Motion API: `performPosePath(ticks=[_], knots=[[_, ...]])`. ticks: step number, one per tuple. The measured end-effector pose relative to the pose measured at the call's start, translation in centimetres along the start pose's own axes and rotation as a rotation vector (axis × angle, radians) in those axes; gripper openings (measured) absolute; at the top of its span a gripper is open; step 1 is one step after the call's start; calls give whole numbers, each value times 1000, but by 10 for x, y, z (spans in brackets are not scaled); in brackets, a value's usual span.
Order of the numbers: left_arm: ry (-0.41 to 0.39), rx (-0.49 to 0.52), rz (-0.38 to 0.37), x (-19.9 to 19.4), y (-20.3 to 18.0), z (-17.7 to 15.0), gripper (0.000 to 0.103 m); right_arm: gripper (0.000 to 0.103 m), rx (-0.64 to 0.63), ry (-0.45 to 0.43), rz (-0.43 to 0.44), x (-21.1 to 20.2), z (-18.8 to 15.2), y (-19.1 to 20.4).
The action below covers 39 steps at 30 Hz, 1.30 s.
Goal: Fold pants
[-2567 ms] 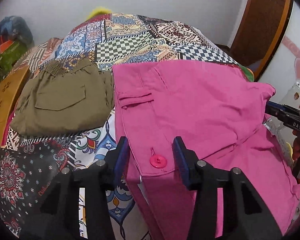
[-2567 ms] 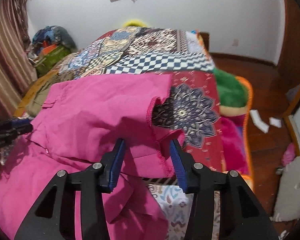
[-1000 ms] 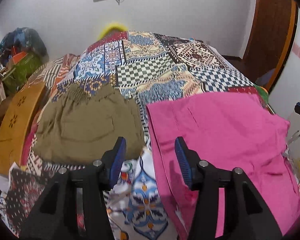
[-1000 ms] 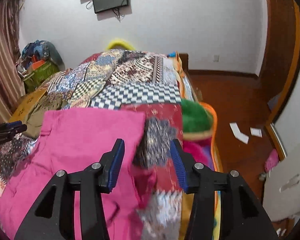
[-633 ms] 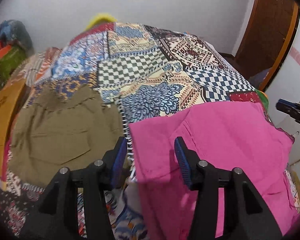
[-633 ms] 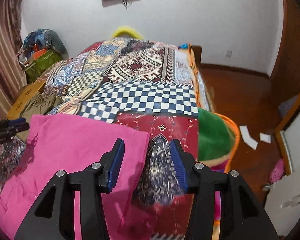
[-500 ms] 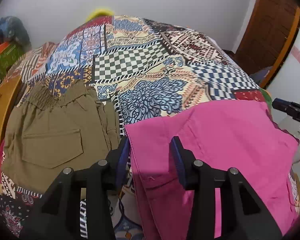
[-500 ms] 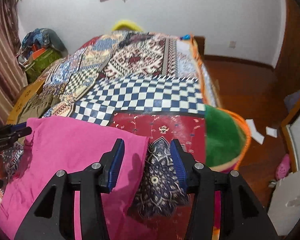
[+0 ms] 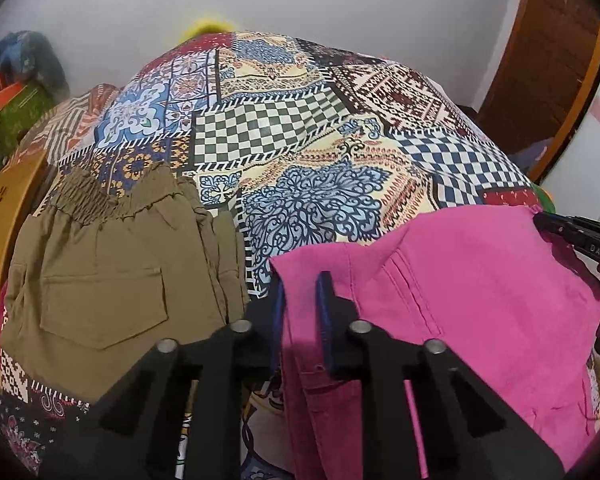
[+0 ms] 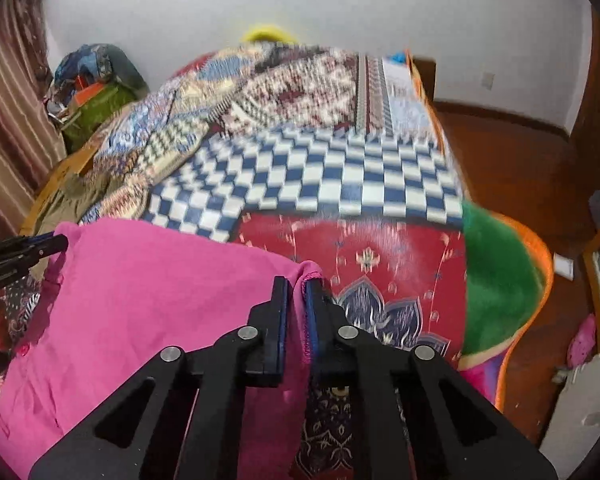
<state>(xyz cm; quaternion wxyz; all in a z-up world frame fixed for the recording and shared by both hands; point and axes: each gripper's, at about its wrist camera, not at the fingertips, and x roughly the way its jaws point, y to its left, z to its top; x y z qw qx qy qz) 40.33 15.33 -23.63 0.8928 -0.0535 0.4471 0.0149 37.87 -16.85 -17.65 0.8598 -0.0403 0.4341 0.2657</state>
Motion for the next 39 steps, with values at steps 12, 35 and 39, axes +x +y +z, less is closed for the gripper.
performPosePath(ticks=[12,35,39], knots=[[-68,46,40,-16,2,19,3,6,-121,-96,-48,-3,52,28],[-74,42,113,-2,31,26,3,6,-202,-64,-115,36,74,44],[-106,39,88,-12,28,26,3,6,-155,-115,-70,13,72,38]])
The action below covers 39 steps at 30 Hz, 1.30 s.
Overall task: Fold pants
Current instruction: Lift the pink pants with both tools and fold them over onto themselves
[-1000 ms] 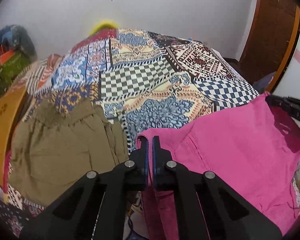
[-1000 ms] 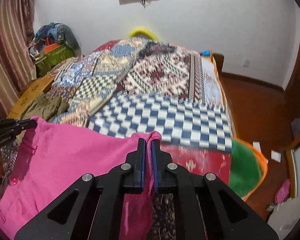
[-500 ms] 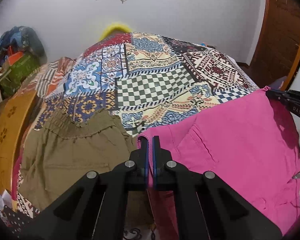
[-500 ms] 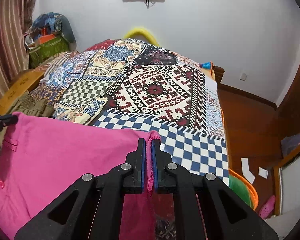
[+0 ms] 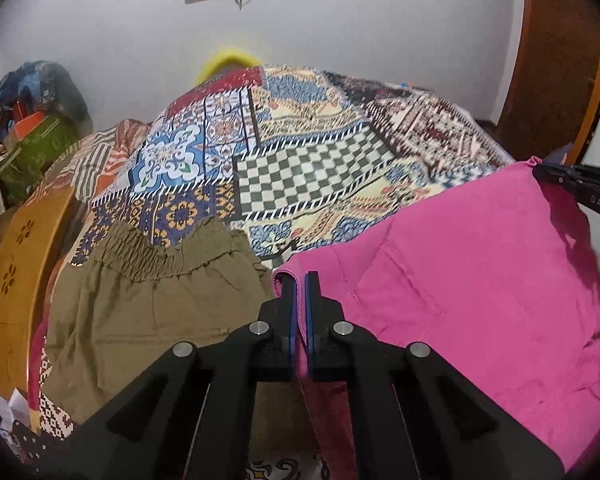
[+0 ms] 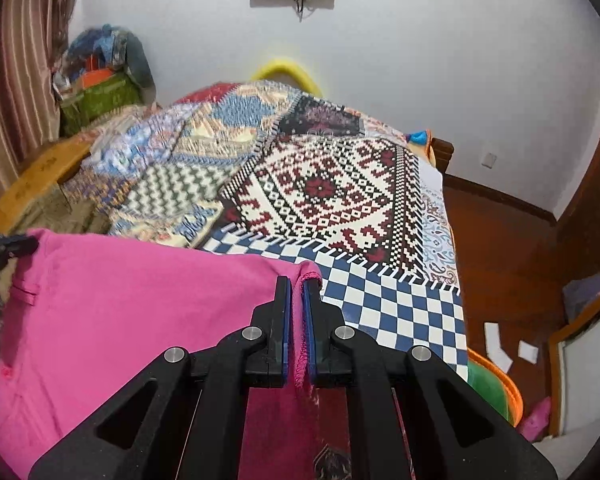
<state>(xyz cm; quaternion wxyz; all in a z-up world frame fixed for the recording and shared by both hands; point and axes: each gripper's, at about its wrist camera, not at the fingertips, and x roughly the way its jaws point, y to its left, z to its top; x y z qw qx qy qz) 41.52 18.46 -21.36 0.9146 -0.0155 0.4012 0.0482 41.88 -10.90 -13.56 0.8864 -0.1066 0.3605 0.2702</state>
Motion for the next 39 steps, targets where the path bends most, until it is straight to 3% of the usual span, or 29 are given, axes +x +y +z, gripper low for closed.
performPosePath(ticks=[16,30,39], knots=[[-129,38,-106,-118,-26,11,3,6,99,-143,93,-127,-8,1],[-113,67,-157,-202,-42,-55,3,6,123,-168,158,-206,-58,35],[-65,59,-195,-225,-46,-103,3,6,179,-118,179,-223,-107,49]])
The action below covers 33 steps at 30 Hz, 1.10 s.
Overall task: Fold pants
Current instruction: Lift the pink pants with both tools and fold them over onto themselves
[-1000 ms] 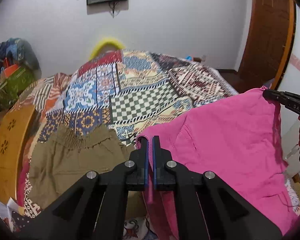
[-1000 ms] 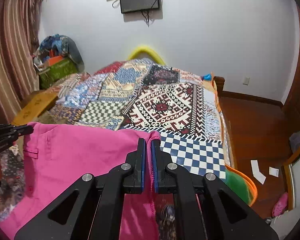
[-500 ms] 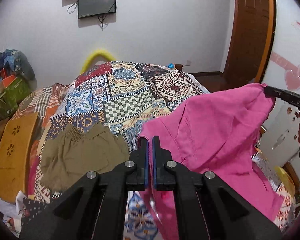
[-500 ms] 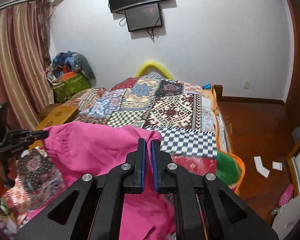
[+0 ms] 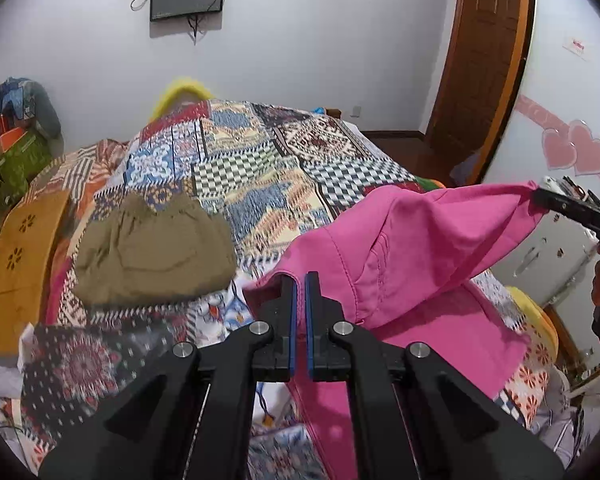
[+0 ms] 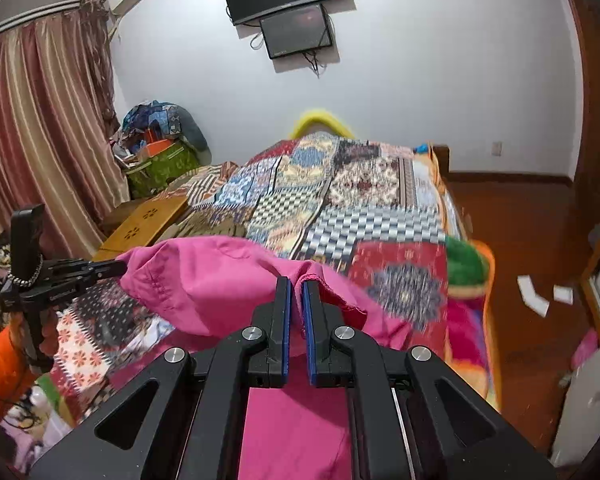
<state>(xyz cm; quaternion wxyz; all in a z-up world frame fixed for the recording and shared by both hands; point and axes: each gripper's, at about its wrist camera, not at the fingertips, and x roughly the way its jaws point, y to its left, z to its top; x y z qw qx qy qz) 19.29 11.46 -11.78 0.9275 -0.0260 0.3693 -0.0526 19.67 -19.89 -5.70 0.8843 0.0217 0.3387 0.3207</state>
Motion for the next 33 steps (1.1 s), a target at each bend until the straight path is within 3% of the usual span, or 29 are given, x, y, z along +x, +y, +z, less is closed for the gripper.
performPosePath(ticks=[8,19,33], knots=[[36,-22,-29,-11,-10,-37,3,6,47,76,-22,-12,-53,-1],[69,-75,-49,-24,-16,-68,3,5,114,112,-26,-28,-95,-2],[95,-105,-58,-37,-20,-92,3,5,126,137,-2,-40,-115,8]])
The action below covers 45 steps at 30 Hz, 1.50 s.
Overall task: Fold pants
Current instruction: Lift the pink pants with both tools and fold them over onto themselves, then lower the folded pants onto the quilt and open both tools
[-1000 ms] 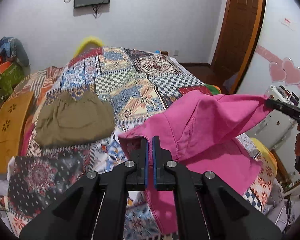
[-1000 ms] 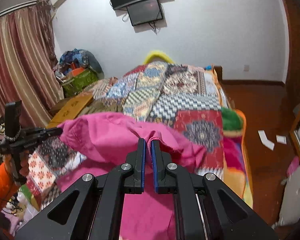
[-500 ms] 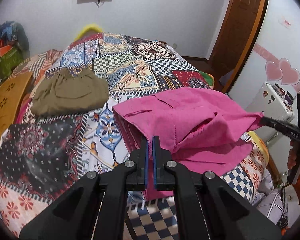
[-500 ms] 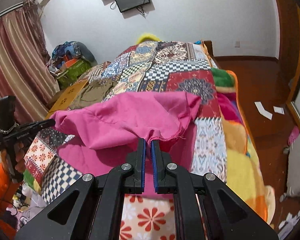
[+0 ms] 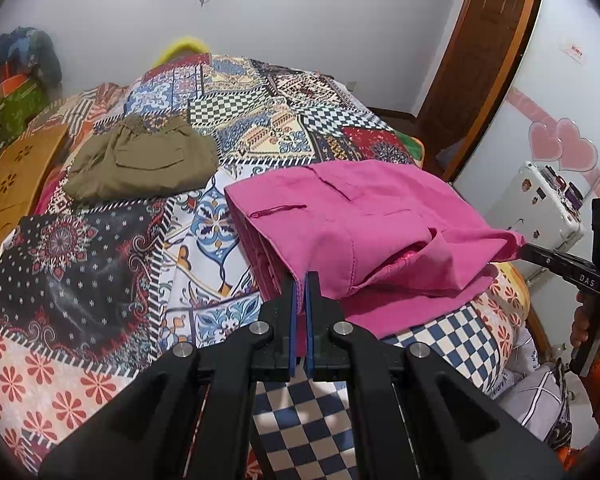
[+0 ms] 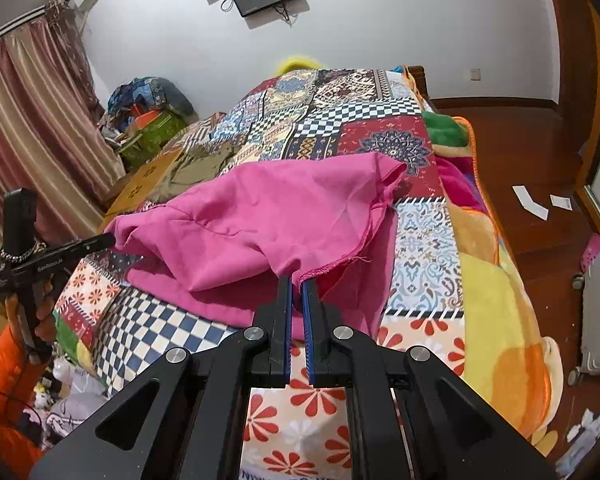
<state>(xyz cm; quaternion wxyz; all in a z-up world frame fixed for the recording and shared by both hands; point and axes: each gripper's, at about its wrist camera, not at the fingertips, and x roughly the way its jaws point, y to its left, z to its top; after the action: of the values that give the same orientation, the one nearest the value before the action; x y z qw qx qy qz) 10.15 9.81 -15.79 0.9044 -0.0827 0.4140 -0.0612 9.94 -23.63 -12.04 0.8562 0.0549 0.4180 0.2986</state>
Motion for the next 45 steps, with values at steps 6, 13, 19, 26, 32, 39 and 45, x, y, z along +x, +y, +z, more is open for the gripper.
performPosePath(ticks=[6,13,19,26,32,39,45], knots=[[16,-34,-7,3,8,-8,3,5,36,15,-9,1,-8,-9],[52,-45,7,13,14,-22,3,4,59,53,-42,8,-19,-19],[71,-45,7,18,16,-27,3,4,73,57,-57,9,-22,-26],[53,-41,10,12,15,-23,3,3,95,28,-88,-2,-19,-34],[100,-17,49,21,15,-28,6,4,134,90,-68,4,-20,-43],[68,10,88,-6,12,-13,10,4,61,20,-92,-9,12,-27],[-3,17,50,-10,-7,15,32,5,-10,48,-18,24,28,6]])
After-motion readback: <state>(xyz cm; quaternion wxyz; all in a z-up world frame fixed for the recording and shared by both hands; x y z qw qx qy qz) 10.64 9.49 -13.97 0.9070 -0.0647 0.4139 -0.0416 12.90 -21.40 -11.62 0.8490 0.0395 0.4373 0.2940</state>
